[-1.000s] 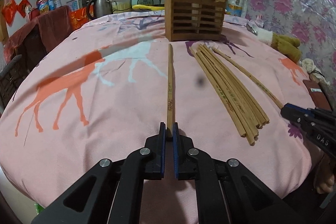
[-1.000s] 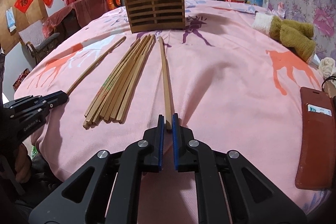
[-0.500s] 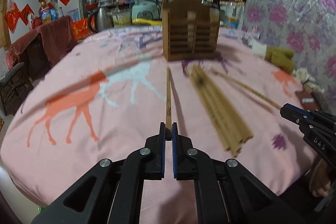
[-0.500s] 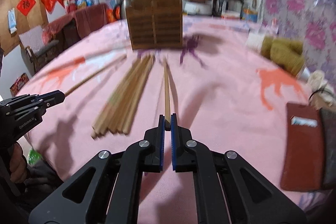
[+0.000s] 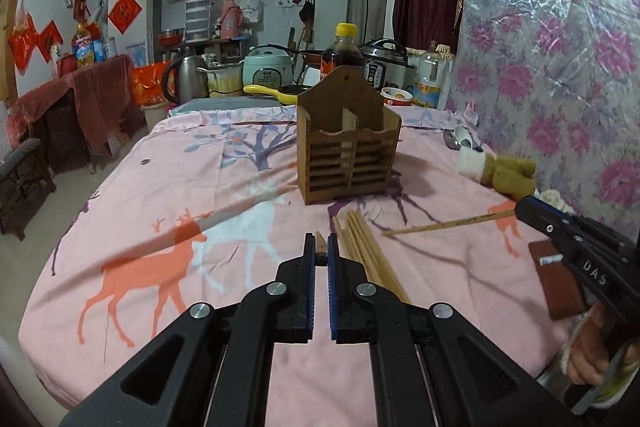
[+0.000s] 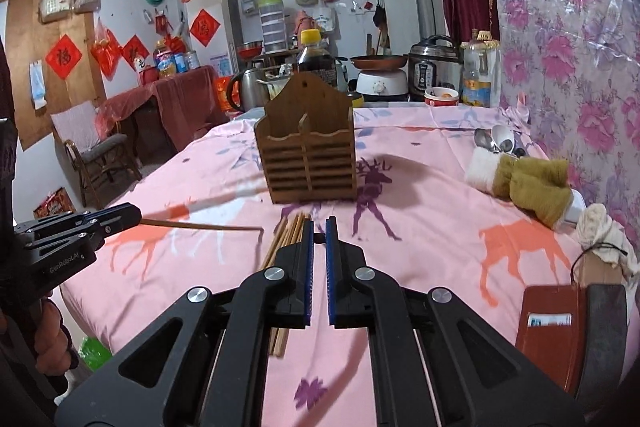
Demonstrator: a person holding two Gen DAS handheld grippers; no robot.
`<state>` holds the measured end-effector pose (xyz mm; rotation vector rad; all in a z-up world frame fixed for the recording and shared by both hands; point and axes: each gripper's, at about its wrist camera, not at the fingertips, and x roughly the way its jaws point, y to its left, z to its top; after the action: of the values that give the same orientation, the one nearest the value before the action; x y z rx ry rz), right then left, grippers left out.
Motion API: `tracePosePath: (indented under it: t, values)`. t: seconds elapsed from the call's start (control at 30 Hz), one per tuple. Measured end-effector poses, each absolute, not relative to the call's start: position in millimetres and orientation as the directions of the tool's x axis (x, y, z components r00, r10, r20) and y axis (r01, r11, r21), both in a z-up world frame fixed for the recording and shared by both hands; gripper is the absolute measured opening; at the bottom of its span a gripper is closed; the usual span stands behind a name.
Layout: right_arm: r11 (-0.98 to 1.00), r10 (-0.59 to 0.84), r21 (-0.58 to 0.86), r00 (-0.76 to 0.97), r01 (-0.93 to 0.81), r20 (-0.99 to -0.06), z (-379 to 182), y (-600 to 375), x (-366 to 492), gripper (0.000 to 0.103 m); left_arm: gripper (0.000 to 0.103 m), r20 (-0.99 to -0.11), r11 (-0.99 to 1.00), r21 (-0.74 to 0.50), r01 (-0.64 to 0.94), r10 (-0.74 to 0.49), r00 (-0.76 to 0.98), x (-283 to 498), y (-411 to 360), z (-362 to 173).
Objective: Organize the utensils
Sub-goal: 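Carry both held chopsticks up over the wooden utensil holder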
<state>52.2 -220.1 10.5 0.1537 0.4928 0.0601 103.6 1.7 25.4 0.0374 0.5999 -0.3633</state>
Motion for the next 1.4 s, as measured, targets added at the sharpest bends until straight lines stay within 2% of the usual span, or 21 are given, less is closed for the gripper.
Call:
tracePosePath:
  t: [0.53, 0.63, 0.77, 0.93, 1.13, 1.23, 1.3, 1.33, 1.37, 1.4]
  values:
    - [0.990, 0.115, 0.126, 0.884, -0.064, -0.454, 60.2, -215.4, 111.3, 0.006, 0.006, -0.534, 0.904, -0.085, 0.419, -0.396, 0.747, 165.8, -22.5, 87.5]
    - [0.979, 0.184, 0.168, 0.840, -0.112, -0.510, 44.3, -218.6, 116.3, 0.013, 0.006, -0.552, 0.900, -0.096, 0.424, -0.403, 0.730, 174.3, -27.3, 80.6]
    - [0.978, 0.207, 0.150, 0.777, -0.145, -0.594, 1.4, -221.5, 95.0, 0.031, 0.006, -0.539, 0.898, -0.097, 0.429, -0.410, 0.736, 173.6, -24.2, 74.6]
    - [0.980, 0.199, 0.134, 0.687, -0.148, -0.698, -49.8, -233.3, 48.1, 0.034, 0.006, -0.540, 0.896, -0.108, 0.431, -0.417, 0.731, 175.1, -21.3, 75.5]
    - [0.988, 0.151, 0.117, 0.640, -0.096, -0.753, -81.3, -242.3, 25.2, 0.038, 0.006, -0.542, 0.901, -0.103, 0.422, -0.406, 0.736, 176.2, -19.7, 75.0]
    - [0.990, 0.142, 0.121, 0.619, -0.075, -0.773, -95.1, -246.2, 28.3, 0.038, 0.006, -0.544, 0.904, -0.091, 0.417, -0.396, 0.740, 174.8, -21.3, 75.1]
    - [0.992, 0.128, 0.106, 0.611, -0.072, -0.781, -102.4, -244.2, 29.3, 0.034, 0.006, -0.544, 0.906, -0.081, 0.415, -0.389, 0.743, 173.8, -22.9, 75.4]
    - [0.993, 0.119, 0.098, 0.615, -0.068, -0.779, -103.3, -245.1, 29.7, 0.026, 0.006, -0.544, 0.907, -0.078, 0.415, -0.387, 0.744, 173.5, -23.4, 75.4]
    - [0.993, 0.119, 0.099, 0.621, -0.068, -0.774, -102.4, -244.7, 28.9, 0.010, 0.006, -0.545, 0.907, -0.077, 0.415, -0.386, 0.744, 173.4, -23.5, 75.4]
    - [0.992, 0.125, 0.105, 0.630, -0.069, -0.767, -99.4, -245.1, 28.1, 0.007, 0.006, -0.545, 0.907, -0.076, 0.414, -0.386, 0.744, 173.4, -23.5, 75.4]
